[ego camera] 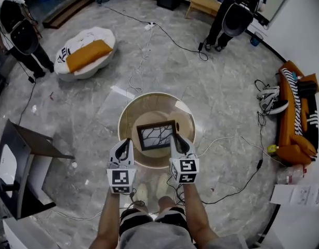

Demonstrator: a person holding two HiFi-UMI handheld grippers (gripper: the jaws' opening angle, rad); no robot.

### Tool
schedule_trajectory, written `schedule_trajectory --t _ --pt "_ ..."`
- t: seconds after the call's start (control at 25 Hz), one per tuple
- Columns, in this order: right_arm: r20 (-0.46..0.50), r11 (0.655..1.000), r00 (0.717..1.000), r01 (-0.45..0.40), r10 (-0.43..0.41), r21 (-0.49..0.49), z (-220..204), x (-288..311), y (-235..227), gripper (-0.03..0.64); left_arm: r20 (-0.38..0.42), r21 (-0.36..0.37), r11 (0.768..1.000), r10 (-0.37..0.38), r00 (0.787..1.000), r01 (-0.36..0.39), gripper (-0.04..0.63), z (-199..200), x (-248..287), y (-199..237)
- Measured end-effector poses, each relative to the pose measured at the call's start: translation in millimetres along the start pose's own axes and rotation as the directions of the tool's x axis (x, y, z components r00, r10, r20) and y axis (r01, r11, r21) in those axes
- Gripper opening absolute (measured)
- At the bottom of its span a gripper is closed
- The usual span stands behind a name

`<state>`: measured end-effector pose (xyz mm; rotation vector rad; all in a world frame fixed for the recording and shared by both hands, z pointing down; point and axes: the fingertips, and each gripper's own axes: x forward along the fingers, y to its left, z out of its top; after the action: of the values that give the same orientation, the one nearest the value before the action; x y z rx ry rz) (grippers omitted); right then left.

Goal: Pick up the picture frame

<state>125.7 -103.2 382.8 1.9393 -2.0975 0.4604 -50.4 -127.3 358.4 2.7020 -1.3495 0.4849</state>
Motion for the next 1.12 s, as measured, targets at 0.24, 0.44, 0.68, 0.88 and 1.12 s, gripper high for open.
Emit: schedule_trajectory --t 0.24,0.44,0.68,0.88,1.12 --pt "0.058 0.999 0.998 0.034 -0.034 0.002 35.8 -52.5 9.0 0.064 0.043 0.017 1.000 -0.026 0.999 0.025 0.018 37.9 -39.9 -12.6" --pt "0.094 0.997 0.993 0.074 -0.074 0.003 49.8 -96.6 15.7 0.064 0.072 0.026 0.999 -0.040 0.997 0.038 0.018 52.8 -75.7 -17.0" --pt "0.136 0.992 0.982 0.128 -0.128 0.006 57.0 -147.7 20.0 0.064 0.101 0.050 0.997 -0.069 0.993 0.064 0.018 65.4 -110.4 -24.5" --pt "0.165 0.986 0.972 0.168 -0.169 0.020 54.2 -180.3 34.0 0.064 0.114 0.073 0.994 -0.095 0.989 0.087 0.018 64.9 -137.8 -22.1" --pt "0.189 0.978 0.959 0.205 -0.211 0.048 49.3 -211.6 47.7 0.064 0.128 0.102 0.988 -0.126 0.984 0.113 0.018 62.5 -162.3 -20.8"
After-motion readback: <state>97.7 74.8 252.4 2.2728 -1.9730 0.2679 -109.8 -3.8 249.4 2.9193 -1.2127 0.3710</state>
